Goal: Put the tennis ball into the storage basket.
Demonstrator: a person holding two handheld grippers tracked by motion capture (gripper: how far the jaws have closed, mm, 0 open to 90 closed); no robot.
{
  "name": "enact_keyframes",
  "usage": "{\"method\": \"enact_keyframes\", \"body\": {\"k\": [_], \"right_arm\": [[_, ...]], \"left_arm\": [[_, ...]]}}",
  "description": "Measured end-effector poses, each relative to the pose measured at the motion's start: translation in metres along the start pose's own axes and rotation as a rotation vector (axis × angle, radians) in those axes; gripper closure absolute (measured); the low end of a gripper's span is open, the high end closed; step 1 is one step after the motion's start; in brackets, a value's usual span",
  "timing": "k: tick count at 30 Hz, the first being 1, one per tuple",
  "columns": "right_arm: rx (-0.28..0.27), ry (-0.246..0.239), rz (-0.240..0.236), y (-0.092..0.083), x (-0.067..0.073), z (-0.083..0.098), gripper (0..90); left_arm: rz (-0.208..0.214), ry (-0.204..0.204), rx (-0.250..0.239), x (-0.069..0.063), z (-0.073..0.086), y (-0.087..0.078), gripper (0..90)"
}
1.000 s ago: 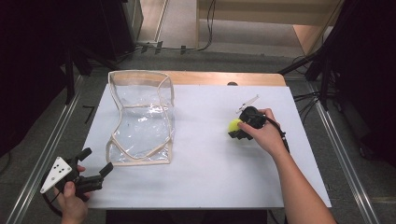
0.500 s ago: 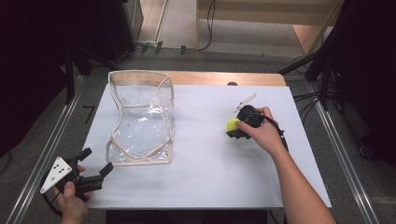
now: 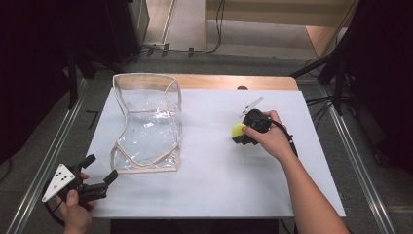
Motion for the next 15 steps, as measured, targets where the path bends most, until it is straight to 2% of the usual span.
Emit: {"method": "enact_keyframes", "body": {"k": [6,15], "right_arm": [[-0.005,-0.023,-0.010,-0.002,0.008,-0.008,22.9],[-0.008,-0.038,-0.019,-0.003,0.012,-0.013,22.9]], "left_arm": [[0.000,0.000,0.001,0.000,0.000,0.000,0.0],[0.001,0.001,0.001,0.000,0.000,0.000,0.0]]}}
Point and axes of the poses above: each handheld gripper's, and its own axes: y roughly forward along the jaws, z roughly out of its underside, x roughly to its left, the point moved 5 cm from there along y, roughly forward along the jaws, and after that the axes turned 10 degrees about z, right-handed, at the moved point
